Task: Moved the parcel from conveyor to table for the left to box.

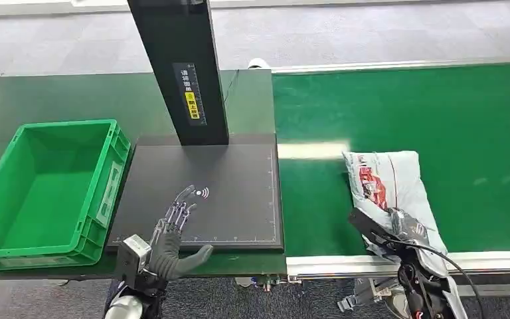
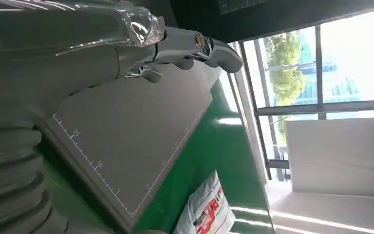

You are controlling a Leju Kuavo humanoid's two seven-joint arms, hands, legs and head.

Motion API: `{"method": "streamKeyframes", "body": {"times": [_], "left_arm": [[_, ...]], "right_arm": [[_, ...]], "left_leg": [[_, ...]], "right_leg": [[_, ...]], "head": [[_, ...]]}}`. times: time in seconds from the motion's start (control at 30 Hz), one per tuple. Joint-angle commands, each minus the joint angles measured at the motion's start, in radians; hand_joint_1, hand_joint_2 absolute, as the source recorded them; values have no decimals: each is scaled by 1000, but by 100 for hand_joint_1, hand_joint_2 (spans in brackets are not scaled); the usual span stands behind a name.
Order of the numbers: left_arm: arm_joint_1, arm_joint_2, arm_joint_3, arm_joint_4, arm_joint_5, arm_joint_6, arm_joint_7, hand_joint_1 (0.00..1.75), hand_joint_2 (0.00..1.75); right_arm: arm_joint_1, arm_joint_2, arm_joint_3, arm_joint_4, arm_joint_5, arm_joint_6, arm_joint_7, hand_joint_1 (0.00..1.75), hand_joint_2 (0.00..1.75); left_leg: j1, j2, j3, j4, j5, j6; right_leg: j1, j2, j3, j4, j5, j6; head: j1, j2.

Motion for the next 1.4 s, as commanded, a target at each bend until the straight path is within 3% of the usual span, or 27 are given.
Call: {"method": "streamKeyframes", "body": {"times": [0.03, 0.27, 0.37, 0.43, 0.73, 1.03, 1.23, 1.4], "left_arm": [[10, -10, 17, 22, -2, 7, 8, 0, 175], [36, -6, 26, -6, -5, 9, 7, 0, 175], [60, -2, 37, -36, -4, 11, 4, 0, 175], [75, -1, 44, -59, -1, 11, -5, 0, 175], [41, 2, 33, -16, 0, 7, -39, 0, 175], [13, 16, 4, 39, 16, 1, -72, 0, 175], [-30, 4, -25, 78, 14, -16, -81, 0, 175], [-76, 6, -59, 121, 17, -34, -77, 0, 175]], "right_arm": [[-31, -15, 71, 103, -27, -18, -30, 175, 175], [-35, -8, 81, 57, -54, -79, -64, 175, 175], [-46, 8, 61, -6, -81, -198, -131, 175, 175], [-38, 33, 22, -93, -138, -359, -246, 175, 175], [51, 76, 1, -328, -245, -548, -421, 175, 175], [71, 80, 143, -408, -281, -577, -516, 175, 175], [-80, 93, 340, -289, -248, -540, -527, 175, 175], [-182, 121, 433, -177, -317, -476, -541, 175, 175]], "left_leg": [[2, 0, 2, -1, 0, 2], [1, 1, 1, -1, 0, 2], [1, 1, 0, 0, 0, 2], [1, 3, -1, 0, -1, 2], [1, -1, -2, -1, -1, 2], [1, 1, -3, -1, 0, 2], [1, 5, -3, -1, 0, 2], [2, 6, -2, -2, 1, 4]], "right_leg": [[3, -1, 3, -3, 1, -4], [2, 0, 1, -2, 1, -4], [1, 0, 0, -1, 0, -3], [2, 3, -1, -1, 1, -4], [2, -1, -2, -1, 0, -4], [2, 1, -3, -1, 1, -4], [1, 5, -5, 0, 2, -4], [3, 5, -3, -3, 4, -6]], "head": [[0, 0], [0, 0], [0, 0], [0, 0], [0, 0], [0, 0], [0, 0], [0, 0]]}}
